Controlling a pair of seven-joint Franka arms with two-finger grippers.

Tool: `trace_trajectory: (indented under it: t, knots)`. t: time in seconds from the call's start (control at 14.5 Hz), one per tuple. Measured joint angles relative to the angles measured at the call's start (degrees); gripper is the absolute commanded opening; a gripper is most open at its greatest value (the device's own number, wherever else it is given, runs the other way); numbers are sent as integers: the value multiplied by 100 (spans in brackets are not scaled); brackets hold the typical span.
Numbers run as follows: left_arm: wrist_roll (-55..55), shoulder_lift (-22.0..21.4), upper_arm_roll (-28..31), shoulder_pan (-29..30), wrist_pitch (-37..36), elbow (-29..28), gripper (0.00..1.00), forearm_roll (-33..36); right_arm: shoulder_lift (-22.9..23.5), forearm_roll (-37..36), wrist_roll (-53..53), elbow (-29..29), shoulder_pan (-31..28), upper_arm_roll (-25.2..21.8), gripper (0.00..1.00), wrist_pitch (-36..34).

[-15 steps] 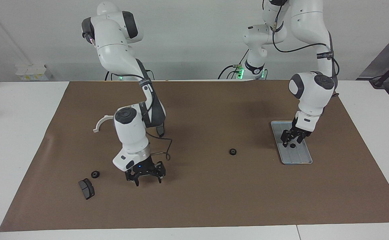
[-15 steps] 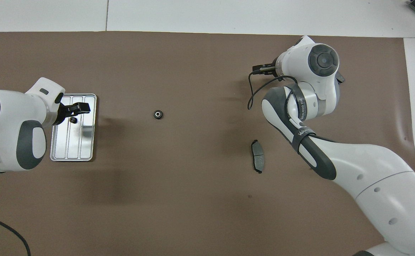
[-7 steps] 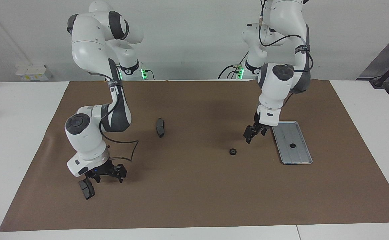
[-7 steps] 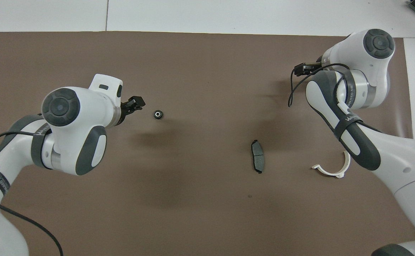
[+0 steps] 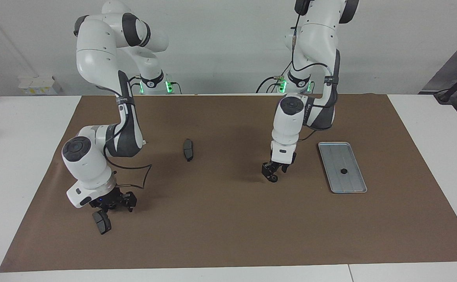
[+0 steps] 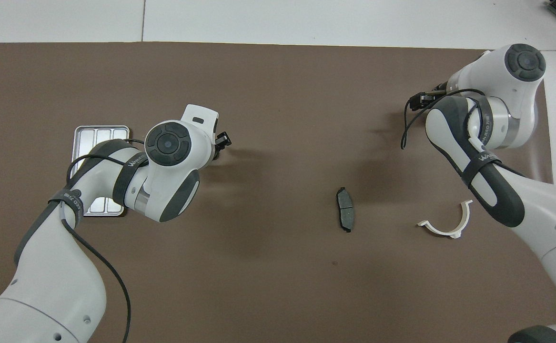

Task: Pick bearing gear from pile to tray
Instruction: 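Lower the second gear onto the tray and open the left gripper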

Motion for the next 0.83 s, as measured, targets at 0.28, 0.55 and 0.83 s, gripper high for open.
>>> trace_trajectory:
  t: [0.28,0.55,0.83]
  knots:
    - [-9,52,14,-24,2,5,60,219,-95,-1,-3,-204,-246,-5,82,0]
    - [-8,98,13,-31,15,-28,49,235,-179,-1,-6,-433,-347,1,76,23]
    - [-9,78,29,-32,-2,-32,0,268,-237,-1,-6,-574,-333,11,61,61]
